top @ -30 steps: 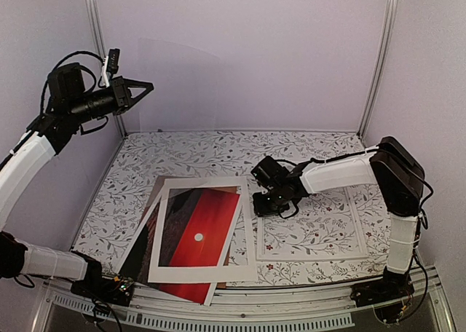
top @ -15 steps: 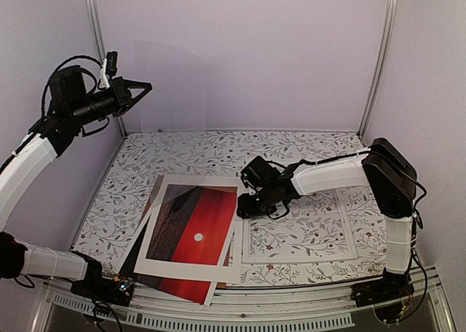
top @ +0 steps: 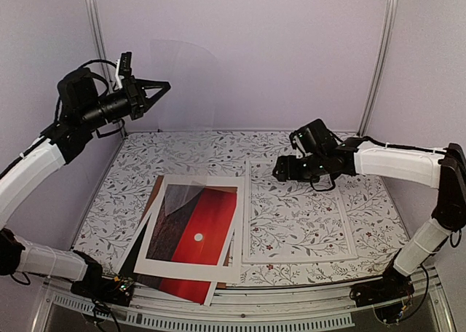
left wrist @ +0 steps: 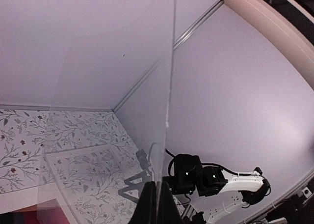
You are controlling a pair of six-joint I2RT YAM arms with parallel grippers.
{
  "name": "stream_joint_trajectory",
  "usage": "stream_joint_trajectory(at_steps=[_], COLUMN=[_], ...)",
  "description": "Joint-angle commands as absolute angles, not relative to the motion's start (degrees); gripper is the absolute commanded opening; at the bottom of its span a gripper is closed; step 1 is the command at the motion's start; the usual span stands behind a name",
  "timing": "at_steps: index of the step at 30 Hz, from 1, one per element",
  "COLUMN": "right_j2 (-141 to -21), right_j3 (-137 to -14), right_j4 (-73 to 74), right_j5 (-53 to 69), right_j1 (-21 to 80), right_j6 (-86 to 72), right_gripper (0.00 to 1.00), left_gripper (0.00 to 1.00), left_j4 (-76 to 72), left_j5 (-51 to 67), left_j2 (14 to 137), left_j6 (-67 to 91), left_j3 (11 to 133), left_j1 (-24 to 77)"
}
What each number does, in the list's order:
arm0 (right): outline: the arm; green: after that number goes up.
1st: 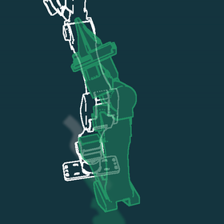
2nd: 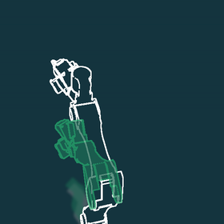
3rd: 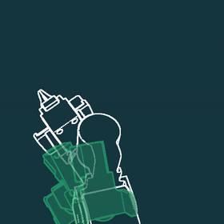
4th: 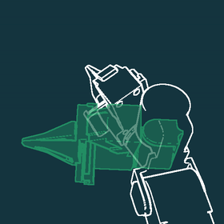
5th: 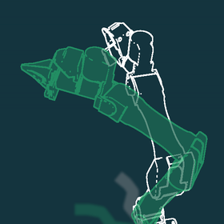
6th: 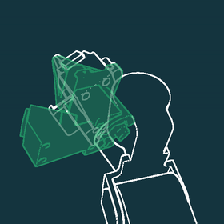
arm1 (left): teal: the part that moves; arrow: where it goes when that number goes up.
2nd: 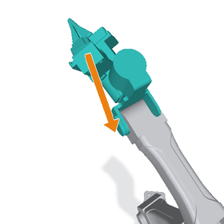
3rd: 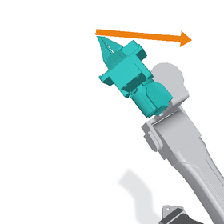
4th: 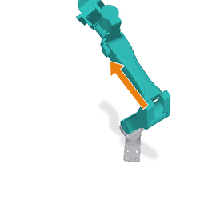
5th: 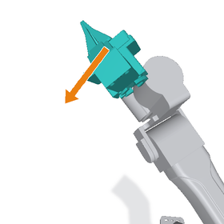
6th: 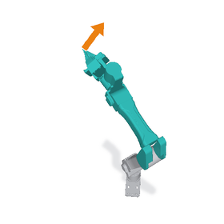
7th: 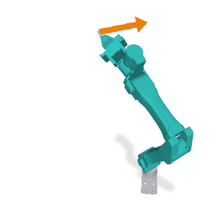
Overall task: Put the photo into the frame
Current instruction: Move the frame body to the center of the board.
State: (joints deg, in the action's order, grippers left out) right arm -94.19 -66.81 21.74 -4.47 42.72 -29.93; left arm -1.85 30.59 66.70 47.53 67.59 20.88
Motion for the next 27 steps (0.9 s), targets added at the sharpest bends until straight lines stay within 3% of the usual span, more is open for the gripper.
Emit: stream_joint_trajectory(at_steps=[1,13,19,27], right_j2=[-87.9,-79.8,-74.3,-72.4], right_j3=[-64.4,-67.3,-66.5,-66.4], right_j4=[25.5,34.3,35.5,35.9], right_j5=[-6.9,-8.9,-11.5,-12.9], right_j1=[35.9,15.1,6.4,5.2], right_j6=[-27.0,-21.5,-20.7,-19.3], right_gripper=[0.84,0.84,0.84,0.84], left_gripper=[0.00,0.00,0.00,0.00], left_j4=[-9.9,-30.0,-39.0,-42.7], left_j5=[30.7,34.0,29.0,26.8], left_j2=[69.2,88.4,93.8,107.5], left_j6=[51.8,62.5,70.2,78.1], left_j3=[69.9,76.6,71.4,65.0], left_j1=[27.6,46.1,46.9,46.0])
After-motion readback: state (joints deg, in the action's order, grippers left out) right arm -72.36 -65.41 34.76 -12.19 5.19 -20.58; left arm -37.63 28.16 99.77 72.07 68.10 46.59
